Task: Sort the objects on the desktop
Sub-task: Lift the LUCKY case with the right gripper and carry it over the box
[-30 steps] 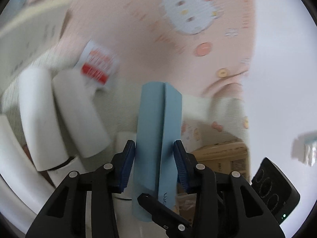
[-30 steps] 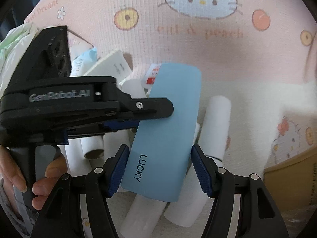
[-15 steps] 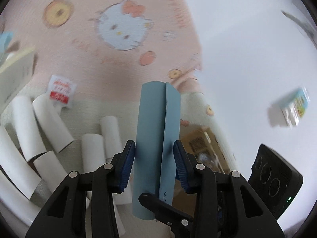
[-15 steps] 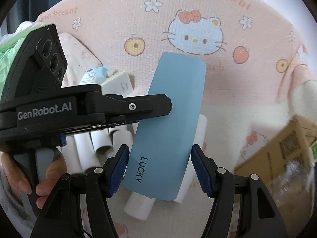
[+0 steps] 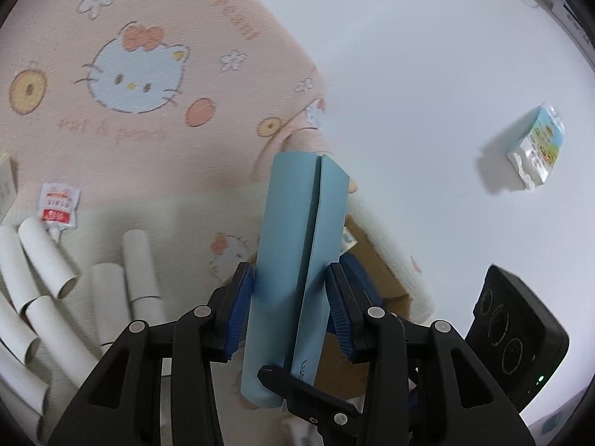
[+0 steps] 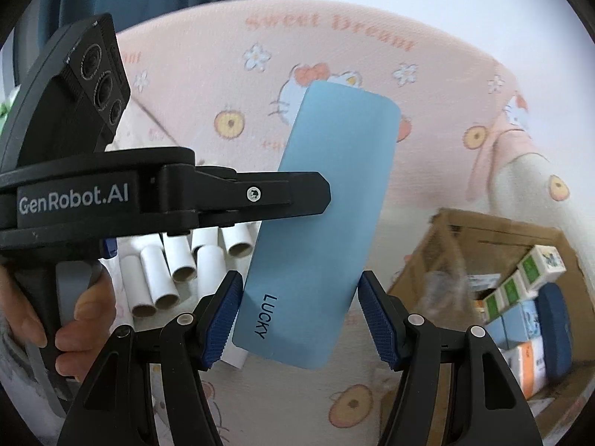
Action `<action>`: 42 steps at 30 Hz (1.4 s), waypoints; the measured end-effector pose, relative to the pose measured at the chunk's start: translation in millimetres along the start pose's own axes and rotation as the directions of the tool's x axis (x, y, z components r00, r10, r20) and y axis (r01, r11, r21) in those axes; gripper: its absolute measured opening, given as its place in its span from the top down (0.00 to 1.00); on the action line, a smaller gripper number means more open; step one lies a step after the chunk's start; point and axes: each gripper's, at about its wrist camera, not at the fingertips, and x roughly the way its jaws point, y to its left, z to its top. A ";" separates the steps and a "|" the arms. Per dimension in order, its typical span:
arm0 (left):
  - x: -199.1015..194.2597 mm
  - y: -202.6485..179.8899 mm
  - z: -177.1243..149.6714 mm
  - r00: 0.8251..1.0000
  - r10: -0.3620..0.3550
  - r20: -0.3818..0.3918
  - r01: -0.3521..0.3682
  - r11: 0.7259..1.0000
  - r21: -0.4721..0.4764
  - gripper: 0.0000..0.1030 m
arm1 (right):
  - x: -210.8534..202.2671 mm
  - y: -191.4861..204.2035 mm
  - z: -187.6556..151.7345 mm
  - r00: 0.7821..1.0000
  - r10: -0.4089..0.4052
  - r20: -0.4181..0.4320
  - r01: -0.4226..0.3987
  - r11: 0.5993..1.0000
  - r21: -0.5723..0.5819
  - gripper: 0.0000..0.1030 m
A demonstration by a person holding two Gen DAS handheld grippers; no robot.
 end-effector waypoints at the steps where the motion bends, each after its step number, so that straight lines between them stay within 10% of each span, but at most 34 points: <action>1: -0.3 -5.0 -0.4 1.000 -0.006 -0.001 0.006 1.000 0.000 0.57 | -7.6 -2.6 -2.1 1.000 -0.002 0.014 0.002 1.000 0.003 0.39; 19: 87.5 -105.3 17.6 0.989 -0.111 -0.096 0.112 0.994 0.003 0.57 | -80.0 -106.4 3.4 0.984 -0.147 0.105 0.142 0.988 0.052 0.39; 42: 207.6 -168.2 -10.9 0.954 -0.098 -0.282 0.082 0.994 -0.066 0.57 | -92.3 -248.1 -30.9 0.988 -0.144 -0.055 0.150 0.981 0.127 0.39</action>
